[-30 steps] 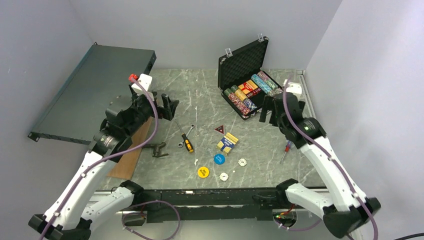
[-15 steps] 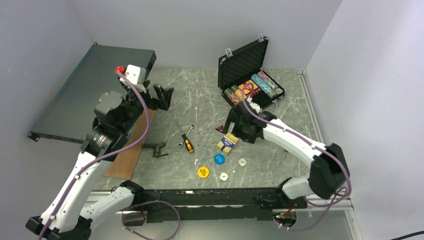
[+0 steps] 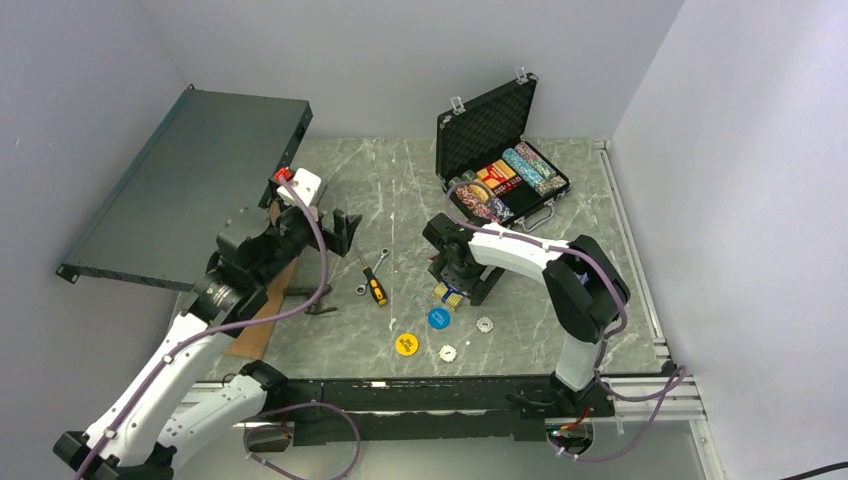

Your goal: Pack up texas hold em set

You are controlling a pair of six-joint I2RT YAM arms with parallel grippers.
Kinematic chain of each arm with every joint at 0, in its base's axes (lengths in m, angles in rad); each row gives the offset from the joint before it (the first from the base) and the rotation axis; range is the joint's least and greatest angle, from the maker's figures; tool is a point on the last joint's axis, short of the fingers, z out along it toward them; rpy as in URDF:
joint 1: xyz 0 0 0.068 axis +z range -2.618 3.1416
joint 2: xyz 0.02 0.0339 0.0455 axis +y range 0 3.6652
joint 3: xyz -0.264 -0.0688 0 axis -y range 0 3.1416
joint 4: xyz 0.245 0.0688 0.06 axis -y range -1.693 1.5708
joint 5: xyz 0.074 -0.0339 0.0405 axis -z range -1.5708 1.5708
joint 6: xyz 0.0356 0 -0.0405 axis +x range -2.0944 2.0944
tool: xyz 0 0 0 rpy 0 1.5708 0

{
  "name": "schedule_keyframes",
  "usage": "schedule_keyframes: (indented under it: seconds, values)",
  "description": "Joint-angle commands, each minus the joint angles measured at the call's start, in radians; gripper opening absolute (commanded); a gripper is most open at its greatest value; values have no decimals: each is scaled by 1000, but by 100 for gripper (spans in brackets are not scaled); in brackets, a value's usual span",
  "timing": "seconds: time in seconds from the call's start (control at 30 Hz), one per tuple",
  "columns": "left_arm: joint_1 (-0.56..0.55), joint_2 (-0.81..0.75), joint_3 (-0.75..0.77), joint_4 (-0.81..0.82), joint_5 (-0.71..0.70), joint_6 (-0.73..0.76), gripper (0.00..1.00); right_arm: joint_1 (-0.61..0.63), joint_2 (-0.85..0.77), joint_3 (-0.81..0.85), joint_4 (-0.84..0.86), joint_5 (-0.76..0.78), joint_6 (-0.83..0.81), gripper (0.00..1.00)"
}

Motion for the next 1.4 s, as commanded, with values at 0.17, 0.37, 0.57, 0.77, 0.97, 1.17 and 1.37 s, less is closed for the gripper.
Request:
schedule_keyframes:
  seconds: [0.17, 0.37, 0.57, 0.77, 0.97, 1.17, 1.37]
  values:
    - [-93, -53, -38, 118, -67, 97, 99, 9, 47, 52, -78, 66, 135, 95]
    - [-124, -45, -43, 120, -78, 99, 99, 8, 53, 54, -72, 98, 147, 90]
    - [-138, -34, -37, 114, -85, 102, 99, 8, 61, 52, -64, 138, 150, 86]
    - [-147, -29, -40, 115, -109, 108, 99, 9, 77, 59, -52, 144, 144, 64]
    - [-160, -19, -43, 115, -113, 113, 99, 9, 17, 74, -90, 177, 155, 49]
    - [-165, -11, -39, 112, -117, 114, 99, -46, -105, 147, -170, 319, 114, 49]
    - [-167, -10, -40, 112, -121, 116, 99, -271, -172, 198, -73, 295, -67, 42]
